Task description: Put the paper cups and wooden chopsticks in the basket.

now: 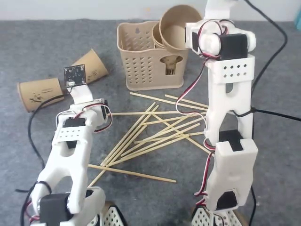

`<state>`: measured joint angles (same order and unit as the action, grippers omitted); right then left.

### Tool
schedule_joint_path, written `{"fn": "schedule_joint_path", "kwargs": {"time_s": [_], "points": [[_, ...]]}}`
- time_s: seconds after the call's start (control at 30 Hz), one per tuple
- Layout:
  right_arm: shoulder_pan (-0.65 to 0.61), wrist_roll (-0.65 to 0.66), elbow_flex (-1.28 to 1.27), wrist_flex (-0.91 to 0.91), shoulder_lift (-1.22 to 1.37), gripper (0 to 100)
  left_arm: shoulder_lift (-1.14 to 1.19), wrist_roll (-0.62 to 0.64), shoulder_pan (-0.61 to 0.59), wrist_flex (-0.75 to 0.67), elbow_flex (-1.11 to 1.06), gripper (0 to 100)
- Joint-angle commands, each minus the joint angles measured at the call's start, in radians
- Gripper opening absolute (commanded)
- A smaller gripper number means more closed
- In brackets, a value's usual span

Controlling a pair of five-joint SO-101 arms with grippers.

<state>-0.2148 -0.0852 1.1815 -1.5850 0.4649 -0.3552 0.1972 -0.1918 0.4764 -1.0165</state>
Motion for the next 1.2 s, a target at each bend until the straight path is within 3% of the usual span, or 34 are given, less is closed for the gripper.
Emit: {"fn": "schedule_joint_path", "kwargs": {"time_s": [0.0, 0.33, 0.63, 1.03, 1.17], "points": [[-0.015, 0.011, 0.044, 0.028, -0.101, 0.8, -0.005, -0.011, 0.011, -0.002, 0.045, 14], [-0.019, 0.011, 0.149, 0.058, -0.104, 0.8, -0.005, -0.011, 0.011, -0.002, 0.045, 14], [-0.018, 0.011, 0.075, 0.173, -0.024, 0.8, -0.005, -0.011, 0.011, -0.002, 0.045, 14], [0.002, 0.014, 0.064, 0.177, 0.105, 1.4, -0.005, -0.011, 0.011, -0.002, 0.047, 14], [0.002, 0.005, 0.071, 0.191, 0.145, 12.4, -0.005, -0.011, 0.011, -0.002, 0.047, 14]]}}
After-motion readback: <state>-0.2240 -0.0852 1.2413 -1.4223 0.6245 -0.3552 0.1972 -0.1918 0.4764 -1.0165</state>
